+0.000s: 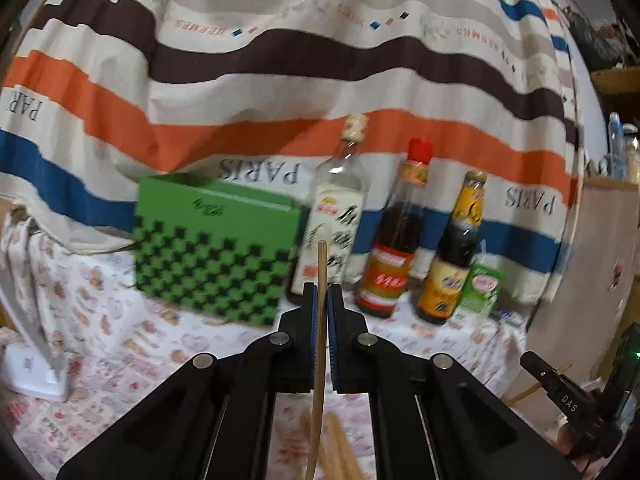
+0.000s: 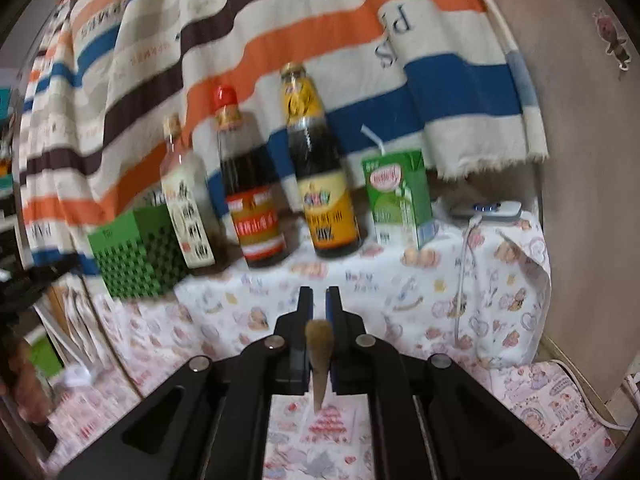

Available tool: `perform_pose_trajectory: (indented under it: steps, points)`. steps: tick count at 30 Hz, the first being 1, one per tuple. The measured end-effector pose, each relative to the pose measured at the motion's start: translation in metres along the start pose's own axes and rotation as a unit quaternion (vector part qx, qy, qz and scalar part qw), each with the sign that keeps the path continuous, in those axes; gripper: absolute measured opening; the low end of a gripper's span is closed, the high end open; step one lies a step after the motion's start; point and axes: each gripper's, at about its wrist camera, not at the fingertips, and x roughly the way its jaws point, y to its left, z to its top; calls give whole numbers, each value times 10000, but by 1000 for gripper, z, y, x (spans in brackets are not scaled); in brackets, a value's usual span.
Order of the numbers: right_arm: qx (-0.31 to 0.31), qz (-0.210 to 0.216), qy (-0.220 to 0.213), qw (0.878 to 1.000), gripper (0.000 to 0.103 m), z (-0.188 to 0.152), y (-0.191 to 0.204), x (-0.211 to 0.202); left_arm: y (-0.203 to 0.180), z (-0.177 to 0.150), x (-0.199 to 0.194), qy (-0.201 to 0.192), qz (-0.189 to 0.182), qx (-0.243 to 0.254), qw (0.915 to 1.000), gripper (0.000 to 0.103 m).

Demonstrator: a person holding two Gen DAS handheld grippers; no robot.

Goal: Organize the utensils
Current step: 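Lift both held chopsticks upright and carry them over the clear plastic cup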

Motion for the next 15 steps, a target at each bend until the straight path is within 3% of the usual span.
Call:
perform_pose_trajectory:
  steps: [8,15]
  points:
    - [248,60,-862,9959,6,57,4,-19,-54,31,7,-531,-710,245,9958,4]
    - [652,-213,-1528,9859,6,89,-14,-7,-96,34,46,-525,-1219,0,9912,4]
